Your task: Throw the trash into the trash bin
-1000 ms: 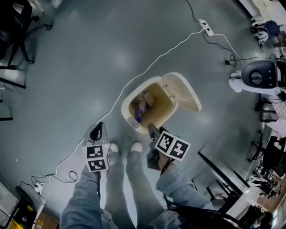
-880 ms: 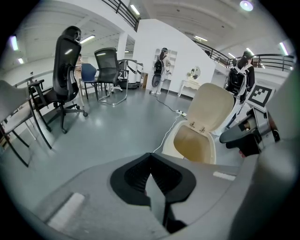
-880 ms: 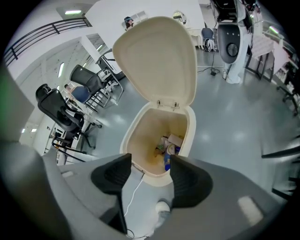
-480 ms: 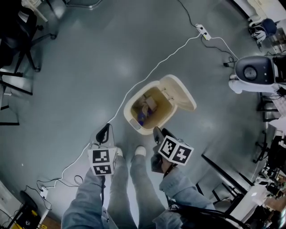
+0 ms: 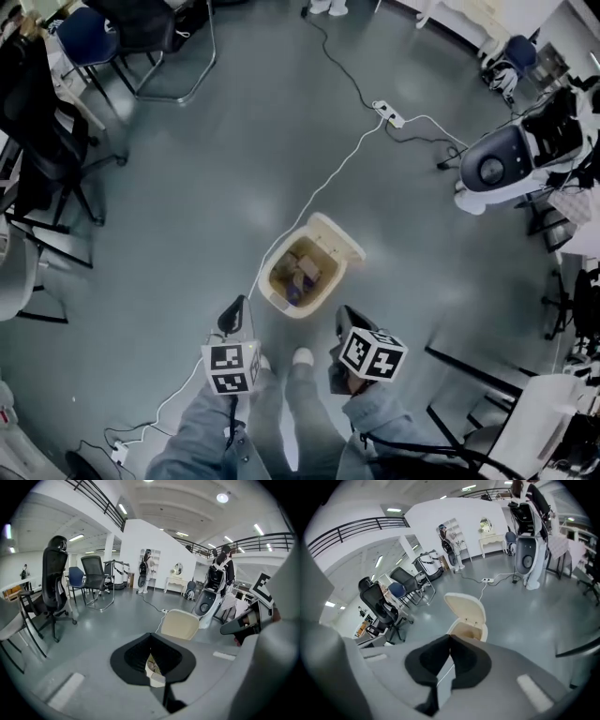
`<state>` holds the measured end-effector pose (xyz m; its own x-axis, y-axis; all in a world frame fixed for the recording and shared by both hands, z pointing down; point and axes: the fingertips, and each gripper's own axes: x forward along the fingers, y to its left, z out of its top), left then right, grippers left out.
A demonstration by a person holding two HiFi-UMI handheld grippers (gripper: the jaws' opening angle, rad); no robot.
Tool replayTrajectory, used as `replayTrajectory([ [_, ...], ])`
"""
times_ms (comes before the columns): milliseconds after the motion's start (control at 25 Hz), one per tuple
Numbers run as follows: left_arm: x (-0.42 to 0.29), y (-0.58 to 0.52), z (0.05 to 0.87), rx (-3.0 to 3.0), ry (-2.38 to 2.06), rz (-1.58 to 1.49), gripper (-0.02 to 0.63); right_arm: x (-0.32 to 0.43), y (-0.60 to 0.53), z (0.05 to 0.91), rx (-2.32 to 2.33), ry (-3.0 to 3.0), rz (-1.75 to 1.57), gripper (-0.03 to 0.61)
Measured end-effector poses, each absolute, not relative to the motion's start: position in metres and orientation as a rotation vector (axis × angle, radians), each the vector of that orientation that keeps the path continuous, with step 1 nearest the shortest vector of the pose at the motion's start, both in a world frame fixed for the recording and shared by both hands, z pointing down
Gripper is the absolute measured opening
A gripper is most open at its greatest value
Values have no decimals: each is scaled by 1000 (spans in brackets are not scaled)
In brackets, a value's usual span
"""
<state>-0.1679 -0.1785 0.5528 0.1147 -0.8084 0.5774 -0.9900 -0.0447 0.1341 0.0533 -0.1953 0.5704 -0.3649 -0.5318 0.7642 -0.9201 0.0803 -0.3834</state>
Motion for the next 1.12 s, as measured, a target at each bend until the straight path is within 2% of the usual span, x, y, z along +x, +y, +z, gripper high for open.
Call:
replayTrajectory([
  [280,-166,-183,423,1959,-1817,394,8,85,-191,452,1522,-2000,997,3],
  [520,-168,-172,348,2014,-1897,331,8,94,-187,376,1582,-2080,852,4],
  [760,-172,-178,309,2066,-1931,278,8,125,-198,317,1741,-2088,623,3],
  [1120,-162,-192,292,2114,-1920,239,8,165,-190,306,1856,-2053,622,3],
])
